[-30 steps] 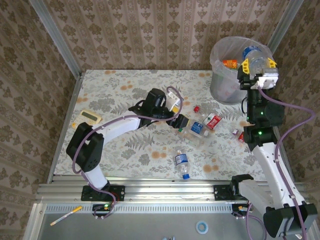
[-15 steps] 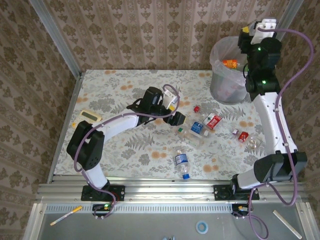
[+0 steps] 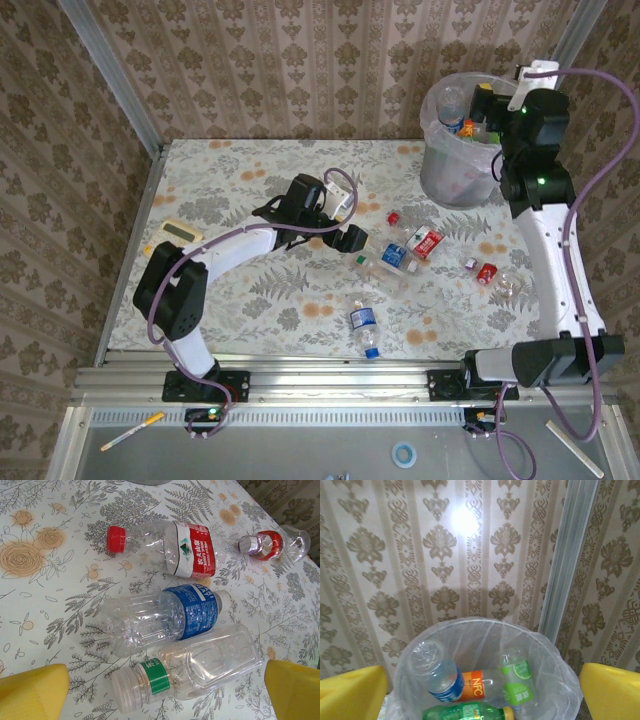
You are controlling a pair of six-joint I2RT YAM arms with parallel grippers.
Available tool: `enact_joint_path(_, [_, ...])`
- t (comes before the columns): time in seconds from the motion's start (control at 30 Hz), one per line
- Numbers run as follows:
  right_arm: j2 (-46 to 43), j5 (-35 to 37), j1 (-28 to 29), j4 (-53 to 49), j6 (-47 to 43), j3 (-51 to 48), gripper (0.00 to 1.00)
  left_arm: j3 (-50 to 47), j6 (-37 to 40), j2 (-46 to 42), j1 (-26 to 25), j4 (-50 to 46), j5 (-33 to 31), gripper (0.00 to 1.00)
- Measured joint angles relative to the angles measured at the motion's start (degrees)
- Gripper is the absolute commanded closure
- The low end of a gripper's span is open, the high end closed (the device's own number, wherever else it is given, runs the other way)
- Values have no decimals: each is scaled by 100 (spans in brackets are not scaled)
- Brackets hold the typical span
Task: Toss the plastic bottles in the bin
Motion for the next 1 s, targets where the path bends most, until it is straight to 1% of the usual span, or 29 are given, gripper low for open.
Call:
enact_joint_path(0.17, [-299, -232, 0, -87, 131, -166, 0, 9, -109, -11, 0, -238, -87, 0])
enact_joint_path(0.43, [-452, -660, 0, -431, 350, -409, 0, -9, -151, -236, -35, -470, -321, 0])
enact_joint_path(0.77, [-804, -1248, 0, -929, 492, -496, 0, -52, -201, -313, -415, -686, -649, 0])
enact_joint_path(1.0, [-927, -1617, 0, -1318, 514, -599, 0, -83, -304, -313, -531, -809, -841, 0])
